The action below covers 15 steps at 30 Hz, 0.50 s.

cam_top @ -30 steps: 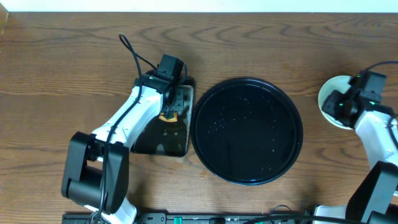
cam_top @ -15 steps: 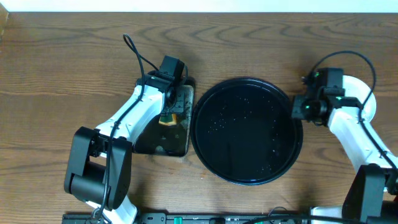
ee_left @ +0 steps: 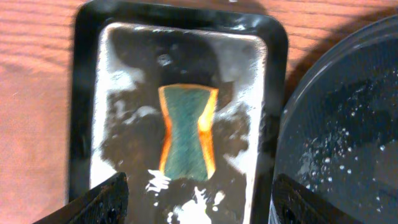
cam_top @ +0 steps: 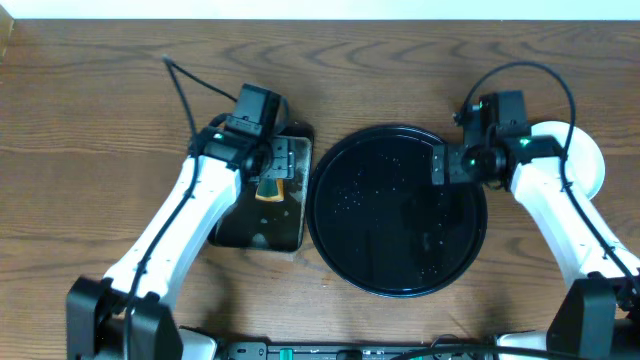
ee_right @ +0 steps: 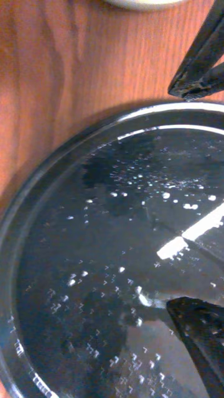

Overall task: Clean dirty plates on tray and stack at the side
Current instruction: 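Release the green plate and raise the right gripper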

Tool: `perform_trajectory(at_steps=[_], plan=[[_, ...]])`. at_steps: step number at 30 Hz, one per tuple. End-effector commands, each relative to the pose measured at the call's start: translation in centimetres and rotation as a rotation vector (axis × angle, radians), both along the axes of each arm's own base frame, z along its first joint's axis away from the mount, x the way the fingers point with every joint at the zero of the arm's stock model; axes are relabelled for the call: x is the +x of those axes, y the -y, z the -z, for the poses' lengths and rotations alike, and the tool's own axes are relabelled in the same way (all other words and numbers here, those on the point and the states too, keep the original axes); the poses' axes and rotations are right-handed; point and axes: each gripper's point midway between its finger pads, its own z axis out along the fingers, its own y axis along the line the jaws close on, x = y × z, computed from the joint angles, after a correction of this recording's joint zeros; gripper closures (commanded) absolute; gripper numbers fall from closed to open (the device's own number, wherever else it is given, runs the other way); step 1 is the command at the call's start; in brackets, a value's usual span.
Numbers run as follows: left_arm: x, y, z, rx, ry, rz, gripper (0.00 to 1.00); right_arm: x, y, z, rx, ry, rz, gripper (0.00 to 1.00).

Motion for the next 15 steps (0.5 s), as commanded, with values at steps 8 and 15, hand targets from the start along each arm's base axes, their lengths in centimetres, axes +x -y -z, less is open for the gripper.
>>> perform_trajectory(at_steps=[8, 15], plan=[[-4.5, -6.5, -3.8, -0.03, -0.045, -0.243, 0.24, -0.5, -0.1, -4.5, -0.014, 0.045, -0.027, 0.01], [-6.2, -5.2, -6.3, -0.065, 0.051, -0.147, 0.24, -2.3, 0.0, -7.1, 0.0, 0.168, -0.026, 0.01]])
